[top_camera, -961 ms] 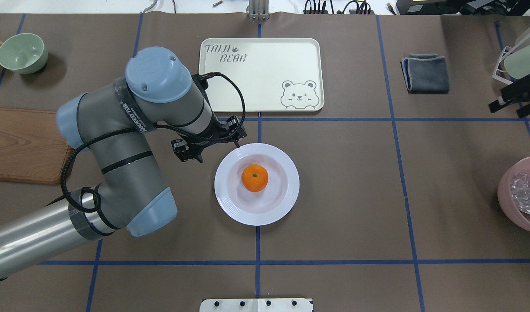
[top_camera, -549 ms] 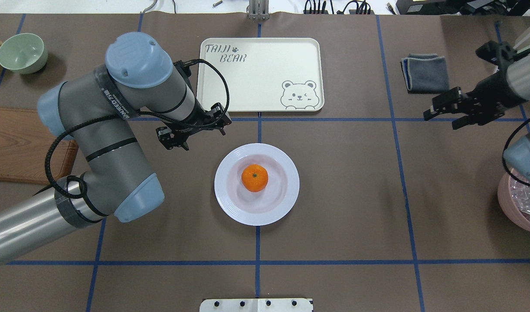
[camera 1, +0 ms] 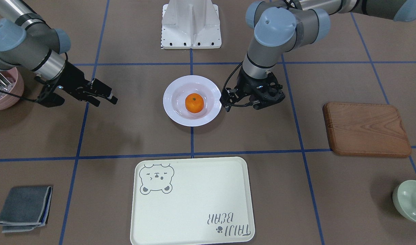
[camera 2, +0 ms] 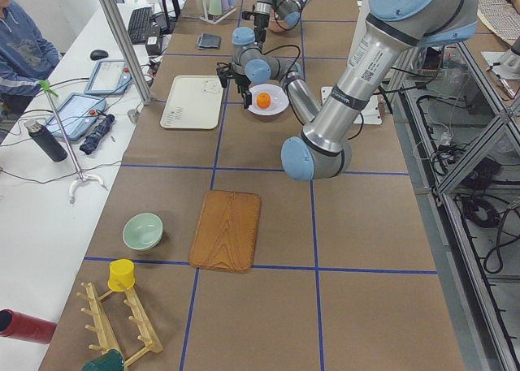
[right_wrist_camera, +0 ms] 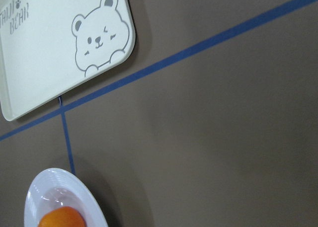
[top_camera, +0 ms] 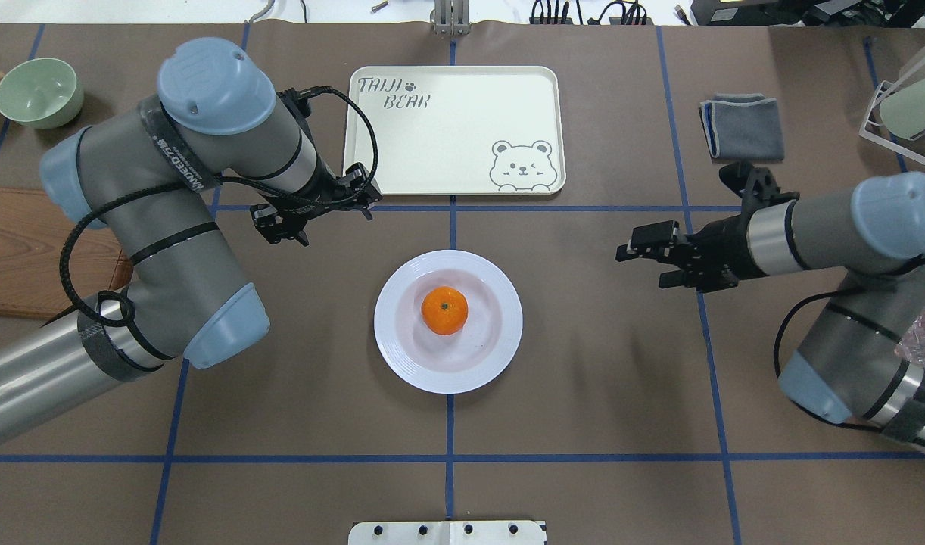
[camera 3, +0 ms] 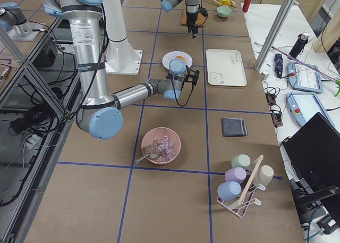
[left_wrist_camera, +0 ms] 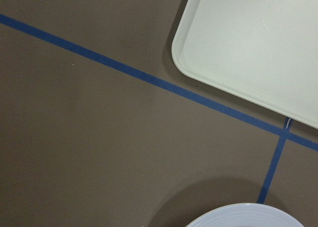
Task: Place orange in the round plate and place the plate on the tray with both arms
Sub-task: 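Raise the left gripper from the plate while the right arm reaches toward it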
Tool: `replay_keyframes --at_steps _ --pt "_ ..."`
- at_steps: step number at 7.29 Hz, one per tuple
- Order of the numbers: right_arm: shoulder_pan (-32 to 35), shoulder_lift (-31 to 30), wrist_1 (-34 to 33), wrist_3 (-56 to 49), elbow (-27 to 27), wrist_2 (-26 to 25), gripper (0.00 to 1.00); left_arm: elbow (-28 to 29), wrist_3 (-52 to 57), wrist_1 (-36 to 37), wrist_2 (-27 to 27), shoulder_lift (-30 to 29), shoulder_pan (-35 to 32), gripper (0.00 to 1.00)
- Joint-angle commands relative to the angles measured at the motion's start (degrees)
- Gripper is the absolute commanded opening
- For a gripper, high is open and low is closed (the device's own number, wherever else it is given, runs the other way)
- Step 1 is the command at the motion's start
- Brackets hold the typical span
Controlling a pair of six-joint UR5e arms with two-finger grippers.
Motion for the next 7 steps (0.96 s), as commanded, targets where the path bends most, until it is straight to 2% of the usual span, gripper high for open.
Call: replay_keyframes --at_steps 1,3,4,5,7 --pt "-8.41 0.12 8.57 9.12 -0.46 -12.19 1.0 0.14 0.08 0.01 0.1 0.13 -0.28 0.97" --pt "-13.77 2.58 9.91 15.27 -0.55 -22.63 1.0 0.23 0.08 0.01 0.1 0.31 -0.63 0.97" --pt "-16.84 2.58 13.57 15.82 -1.33 -28.08 1.0 0.32 0.08 0.01 0.1 0.92 -0.81 0.97" --pt "-18.7 2.67 16.48 15.91 -3.08 -31.27 1.0 0.32 0.08 -0.08 0.1 1.01 -0.98 0.97" --pt "-19.68 6.69 16.59 16.18 -6.76 -33.04 1.0 0.32 0.08 -0.08 0.1 1.01 -0.98 0.97"
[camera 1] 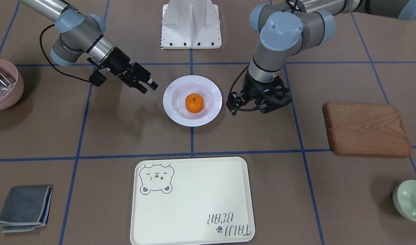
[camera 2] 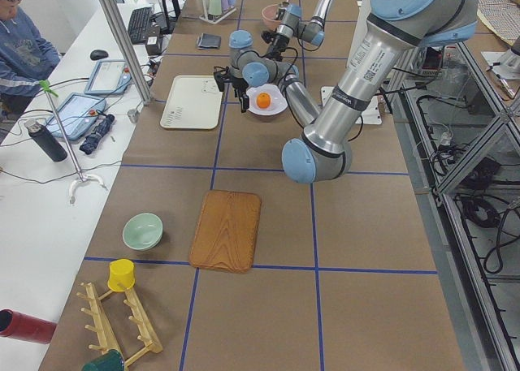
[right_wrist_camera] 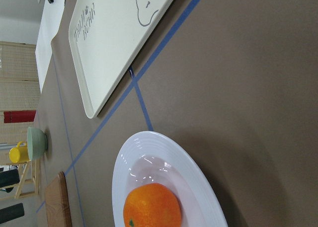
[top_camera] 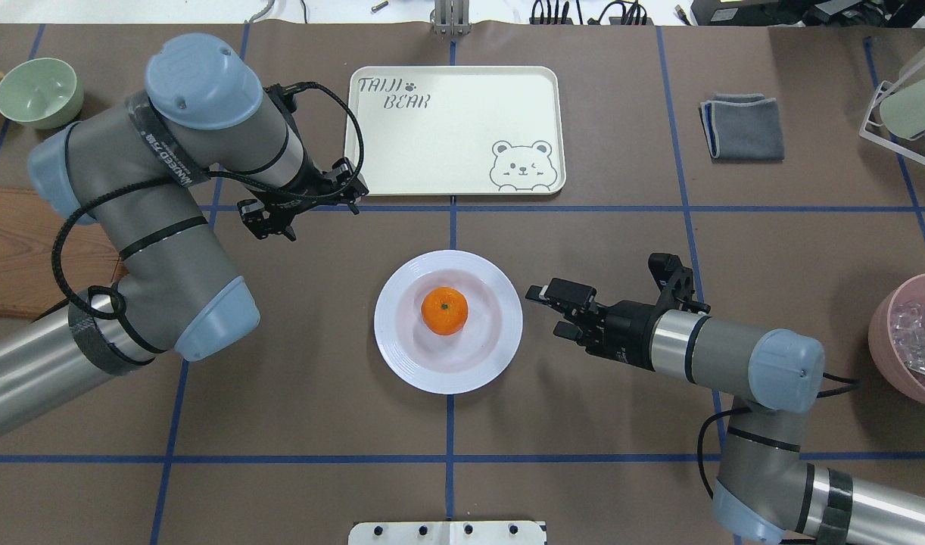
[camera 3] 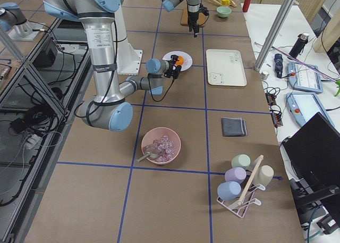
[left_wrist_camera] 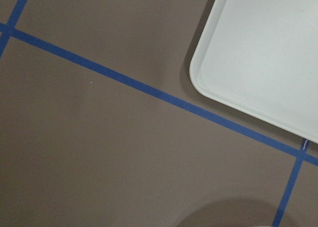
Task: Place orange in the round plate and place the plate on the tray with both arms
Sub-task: 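Grip the rim of the white plate nearest the right gripper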
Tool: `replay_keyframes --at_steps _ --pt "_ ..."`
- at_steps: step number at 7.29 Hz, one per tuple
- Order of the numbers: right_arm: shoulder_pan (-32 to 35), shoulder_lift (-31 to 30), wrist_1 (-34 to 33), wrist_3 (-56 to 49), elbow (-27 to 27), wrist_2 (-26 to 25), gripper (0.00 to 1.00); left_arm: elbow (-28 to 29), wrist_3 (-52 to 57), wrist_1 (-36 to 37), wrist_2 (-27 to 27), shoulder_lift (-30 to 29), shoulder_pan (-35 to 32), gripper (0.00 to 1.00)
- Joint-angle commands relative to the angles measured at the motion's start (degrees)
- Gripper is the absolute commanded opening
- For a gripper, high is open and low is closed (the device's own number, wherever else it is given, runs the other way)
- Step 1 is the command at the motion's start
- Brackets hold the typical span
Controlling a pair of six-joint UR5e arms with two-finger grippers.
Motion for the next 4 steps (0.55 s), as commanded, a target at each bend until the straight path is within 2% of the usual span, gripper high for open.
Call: replay_keyframes --at_steps 1,4 --pt "-1.88 3.09 0.56 0.17 -4.64 -2.31 1.0 0.0 0.0 -0.01 0.09 0.04 -0.04 0.97" --pt "-2.42 3.19 0.48 0.17 -4.75 -2.41 1.0 0.0 -0.09 -0.01 0.09 -0.05 -0.04 0.97"
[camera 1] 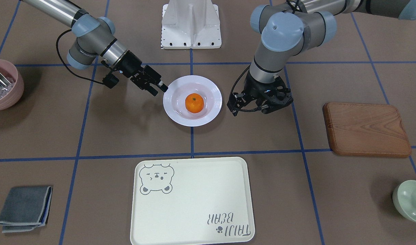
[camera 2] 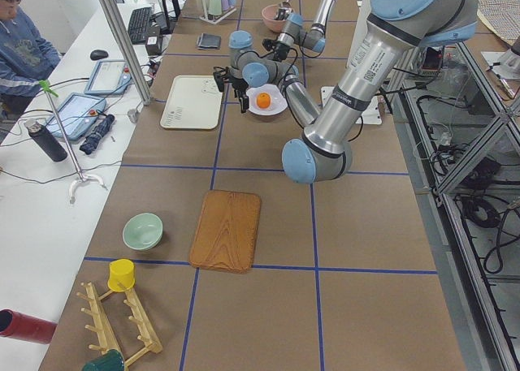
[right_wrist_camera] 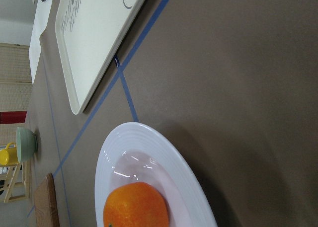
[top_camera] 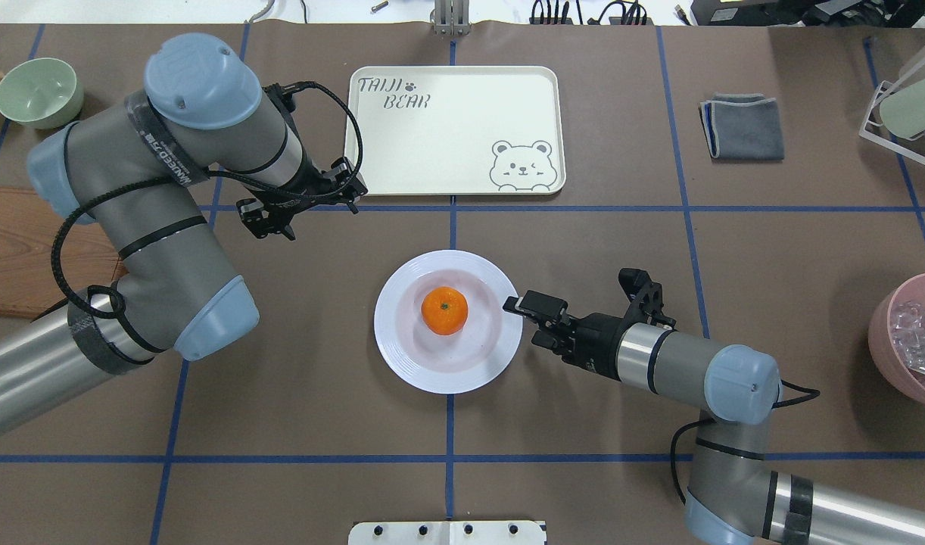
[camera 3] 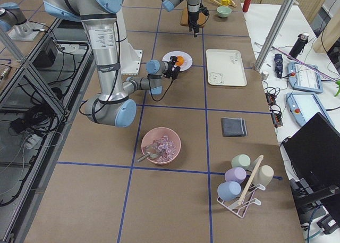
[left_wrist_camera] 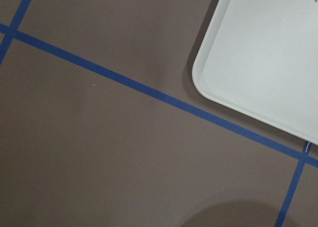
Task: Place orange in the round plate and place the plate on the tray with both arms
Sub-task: 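Grip the rim of the white plate nearest the right gripper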
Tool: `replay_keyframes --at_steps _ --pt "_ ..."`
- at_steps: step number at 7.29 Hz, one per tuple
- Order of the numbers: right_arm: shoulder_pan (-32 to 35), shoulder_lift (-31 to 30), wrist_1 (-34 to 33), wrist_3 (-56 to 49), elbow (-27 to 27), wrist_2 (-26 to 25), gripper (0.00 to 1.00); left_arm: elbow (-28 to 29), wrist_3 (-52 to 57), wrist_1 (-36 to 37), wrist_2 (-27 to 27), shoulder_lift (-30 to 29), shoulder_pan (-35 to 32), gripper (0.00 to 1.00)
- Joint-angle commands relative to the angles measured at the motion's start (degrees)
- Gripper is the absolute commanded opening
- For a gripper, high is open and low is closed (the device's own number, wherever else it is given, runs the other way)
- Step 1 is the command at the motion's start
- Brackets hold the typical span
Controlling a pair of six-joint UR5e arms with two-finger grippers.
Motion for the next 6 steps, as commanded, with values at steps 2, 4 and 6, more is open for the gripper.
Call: replay_keyframes --at_steps 2,4,6 --pt "-1.84 1.16 -0.17 -0.09 -0.9 -2.0 1.0 -0.09 0.06 0.09 0.0 0.01 0.0 0.97" --pt "-2.11 3.36 -0.17 0.35 -2.31 -3.24 0.86 -0.09 -0.03 0.0 0.0 0.1 0.0 0.97" --pt "-2.72 3.54 -0.26 0.7 -2.57 -4.11 0.78 -0.35 -0.03 0.0 0.0 0.28 0.0 0.97"
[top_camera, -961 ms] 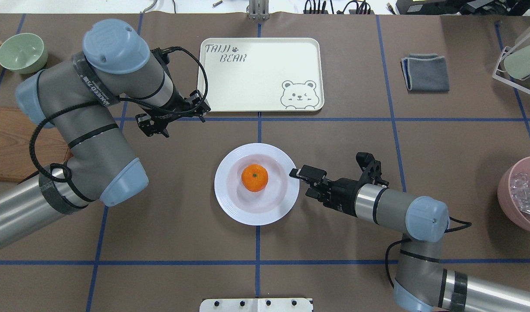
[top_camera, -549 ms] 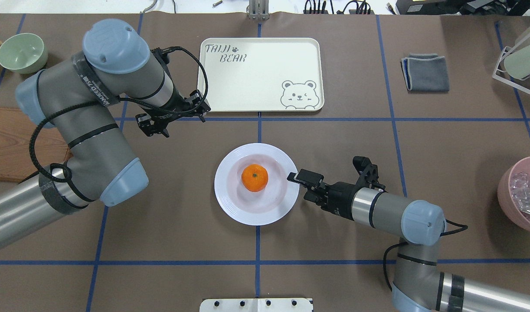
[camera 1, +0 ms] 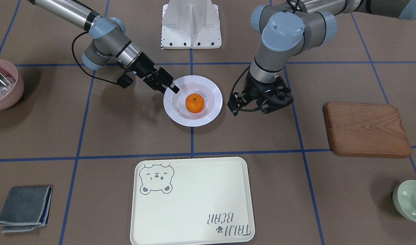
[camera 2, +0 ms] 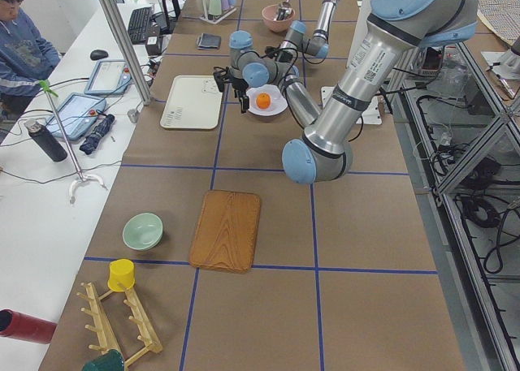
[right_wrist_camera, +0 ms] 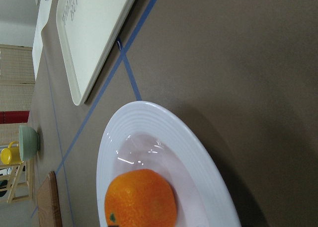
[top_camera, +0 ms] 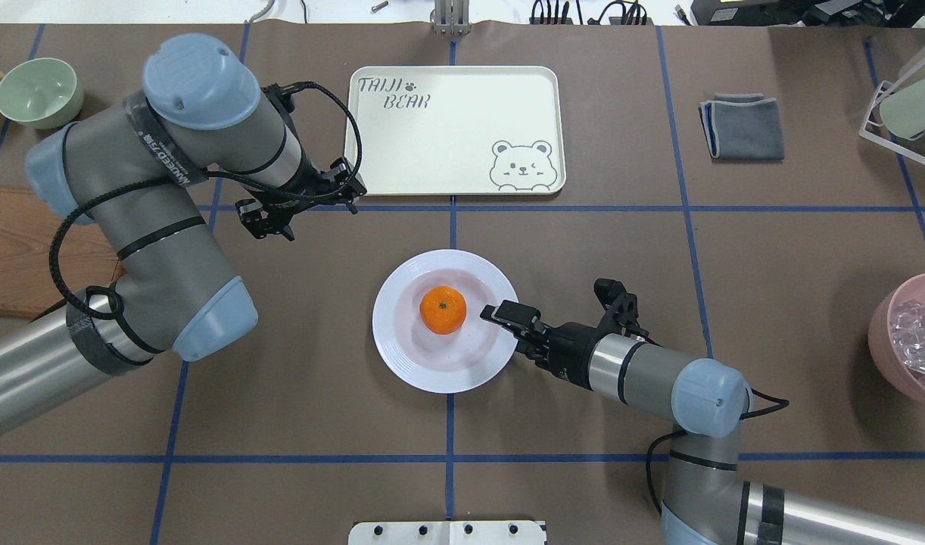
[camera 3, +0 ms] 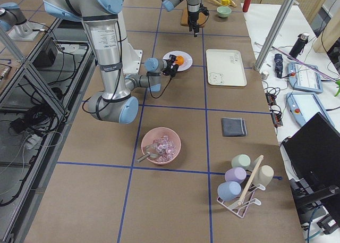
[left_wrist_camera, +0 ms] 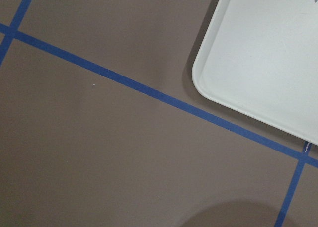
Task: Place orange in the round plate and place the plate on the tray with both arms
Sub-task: 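Grip the rim of the white plate nearest the right gripper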
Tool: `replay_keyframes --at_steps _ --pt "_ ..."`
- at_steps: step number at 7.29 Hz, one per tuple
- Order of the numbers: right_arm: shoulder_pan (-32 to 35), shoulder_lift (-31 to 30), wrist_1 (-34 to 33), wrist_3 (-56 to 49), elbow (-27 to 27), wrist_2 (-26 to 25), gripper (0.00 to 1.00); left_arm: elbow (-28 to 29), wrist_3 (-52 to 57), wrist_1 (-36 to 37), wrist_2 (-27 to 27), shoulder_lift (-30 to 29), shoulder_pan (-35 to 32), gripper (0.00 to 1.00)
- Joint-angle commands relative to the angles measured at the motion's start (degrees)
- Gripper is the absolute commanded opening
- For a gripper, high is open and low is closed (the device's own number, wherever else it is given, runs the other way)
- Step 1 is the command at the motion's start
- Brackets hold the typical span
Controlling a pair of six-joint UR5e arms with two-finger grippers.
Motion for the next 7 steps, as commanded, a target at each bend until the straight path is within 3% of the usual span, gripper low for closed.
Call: replay_keyframes --at_steps 1,3,4,7 --pt "-0.46 0.57 -0.03 0.59 -0.17 -1.07 0.54 -0.21 0.0 0.0 0.0 0.15 0.0 0.97" --pt "-0.46 0.83 0.15 1.91 0.26 -1.07 0.12 -0.3 0.0 0.0 0.0 0.15 0.0 0.97" --pt "-0.28 1.36 0.15 2.0 0.44 -1.16 0.06 -0.3 0.0 0.08 0.0 0.15 0.0 0.97" --pt "-0.1 1.45 0.24 3.31 3.16 -3.7 0.03 -0.47 -0.18 0.08 0.0 0.24 0.0 0.97"
